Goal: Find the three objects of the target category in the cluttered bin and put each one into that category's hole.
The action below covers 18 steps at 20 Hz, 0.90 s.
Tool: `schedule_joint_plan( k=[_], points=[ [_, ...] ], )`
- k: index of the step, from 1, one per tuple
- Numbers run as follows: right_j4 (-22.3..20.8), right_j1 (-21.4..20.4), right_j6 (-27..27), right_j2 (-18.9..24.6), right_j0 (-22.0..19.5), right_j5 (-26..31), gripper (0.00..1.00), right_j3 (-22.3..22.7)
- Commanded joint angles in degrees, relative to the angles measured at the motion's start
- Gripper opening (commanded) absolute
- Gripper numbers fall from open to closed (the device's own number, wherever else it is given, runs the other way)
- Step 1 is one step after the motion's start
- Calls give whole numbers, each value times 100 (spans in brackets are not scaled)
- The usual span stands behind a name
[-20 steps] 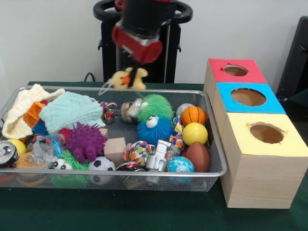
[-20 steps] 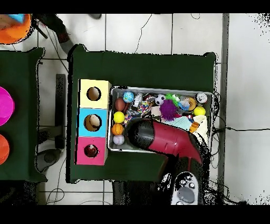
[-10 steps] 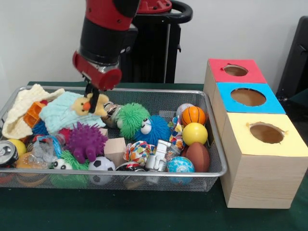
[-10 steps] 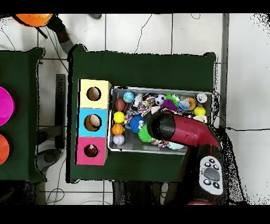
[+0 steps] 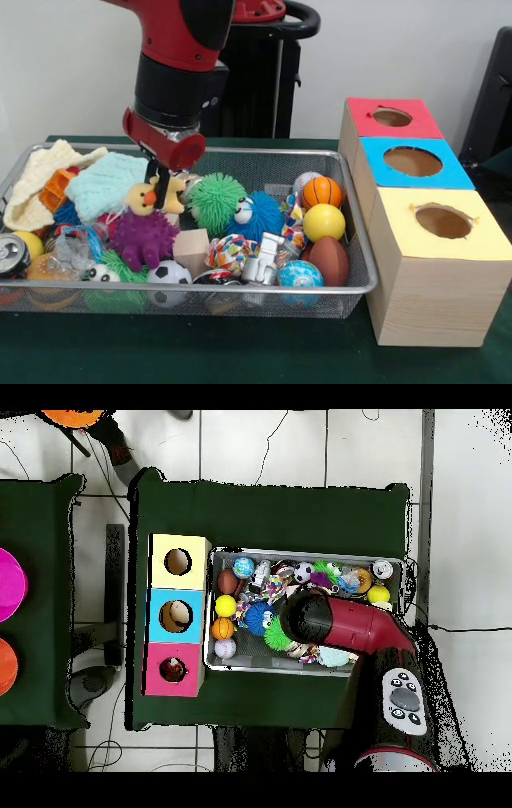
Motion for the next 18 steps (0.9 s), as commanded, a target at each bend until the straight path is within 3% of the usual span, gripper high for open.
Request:
schedule_joint_plan(
  k=[1,6,7,10,13,18],
  points=[
    [-326,168,-480,707,-223,-31,0,-407],
    [-594,206,-965,862,-533,108,0,-674],
    [-761,192,-1109,991,-647,207,100,-747],
    [-897,170,-1309,1148,-797,140,100,-738],
    [-883,189,-870,1102,-752,116,100,-713],
    [-973,96,-809,1240,-821,187,100,-762]
  ],
)
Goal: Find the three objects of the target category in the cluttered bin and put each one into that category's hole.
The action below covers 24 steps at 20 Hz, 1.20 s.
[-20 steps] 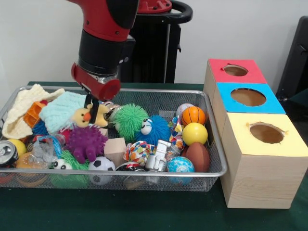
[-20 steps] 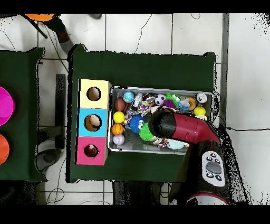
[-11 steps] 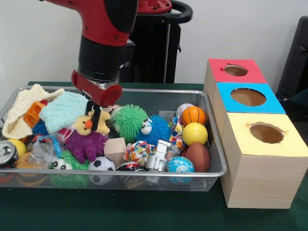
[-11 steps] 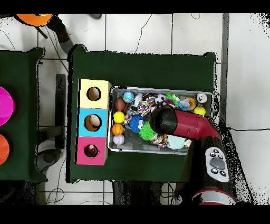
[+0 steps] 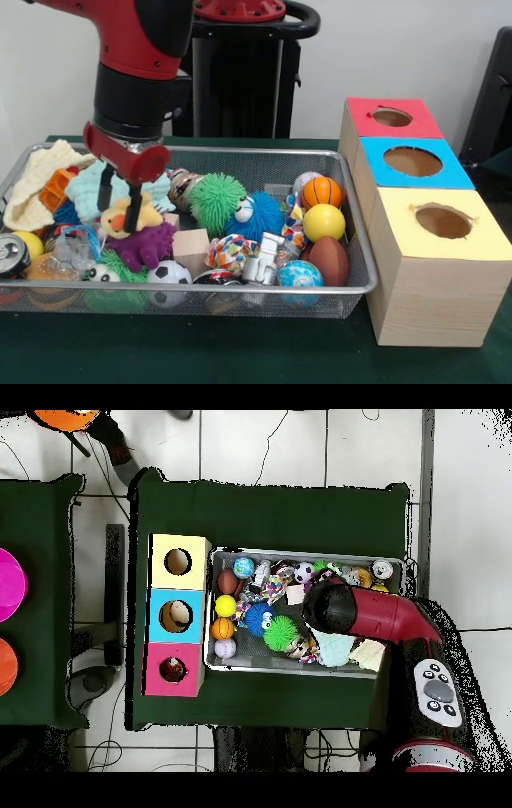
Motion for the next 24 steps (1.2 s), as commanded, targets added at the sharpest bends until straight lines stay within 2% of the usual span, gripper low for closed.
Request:
schedule_joint_plan(
  k=[1,6,9,11,15,18,20,24],
  points=[
    [-365,109,-749,690,-125,154,100,-372],
    [-429,229,-622,611,-27,195,100,-552],
    [-359,256,-744,803,-154,324,100,-492],
    [-259,349,-831,1085,-322,329,100,-381],
    [-15,407,-640,1426,-379,467,100,-139],
    [158,302,-559,1594,-426,796,100,32],
    [150,266,-454,1581,-385,767,100,74],
    [-59,414,-225,1363,-206,347,100,-194]
  ],
)
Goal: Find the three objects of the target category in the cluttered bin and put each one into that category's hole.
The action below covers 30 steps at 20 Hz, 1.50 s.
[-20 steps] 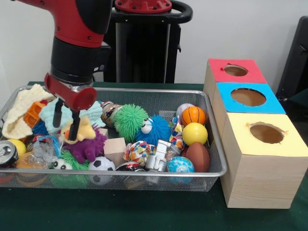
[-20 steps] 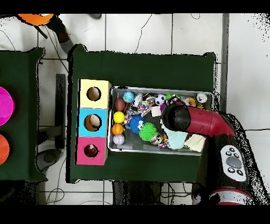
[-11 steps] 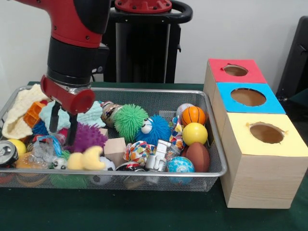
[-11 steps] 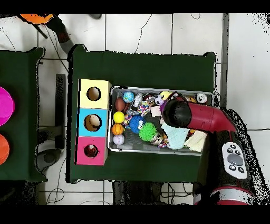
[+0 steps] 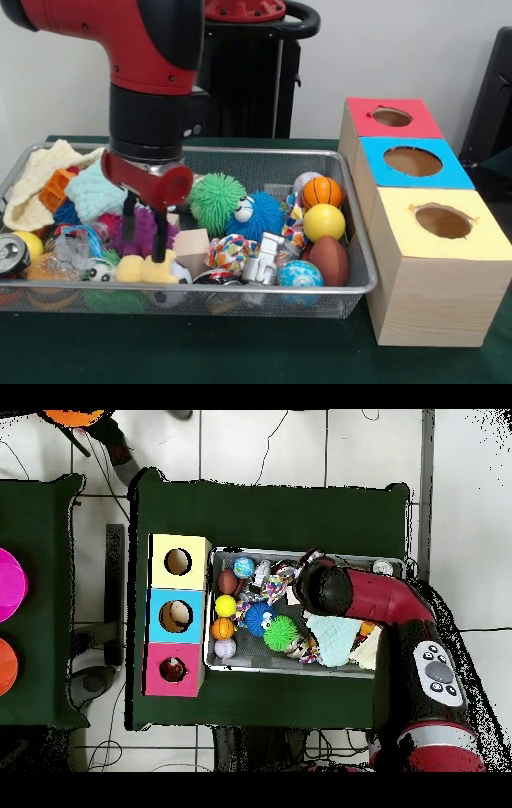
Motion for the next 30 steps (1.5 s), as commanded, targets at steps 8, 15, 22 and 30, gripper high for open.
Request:
schedule_joint_plan(
  k=[8,15,22,30],
  points=[
    [-277,661,-249,201,262,216,100,-468],
    [-546,954,-457,-181,323,378,100,-750],
    [-676,967,-410,-300,321,335,100,-763],
    [-701,865,-433,-406,394,758,100,-839]
  ],
)
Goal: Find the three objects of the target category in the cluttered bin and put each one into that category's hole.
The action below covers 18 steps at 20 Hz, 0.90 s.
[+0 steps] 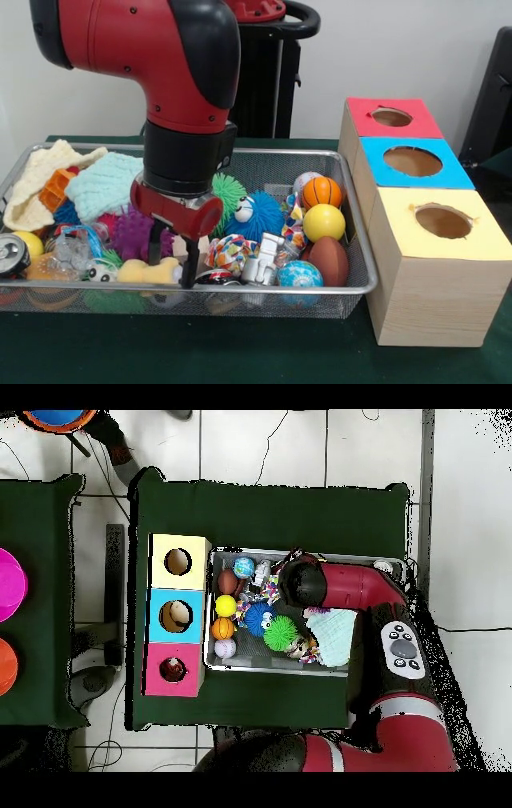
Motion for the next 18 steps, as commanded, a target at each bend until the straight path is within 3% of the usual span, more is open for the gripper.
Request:
schedule_joint_plan(
  k=[1,2,3,11,15,18],
  points=[
    [-461,376,-477,-254,-15,720,100,-404],
    [-497,388,-521,-278,5,761,100,-434],
    [-520,388,-601,-245,-16,751,0,-442],
    [-312,106,-302,-240,36,866,0,5],
    [-204,119,-347,-122,-67,921,0,-78],
    [26,-372,-449,7,-118,1330,0,199]
  ],
)
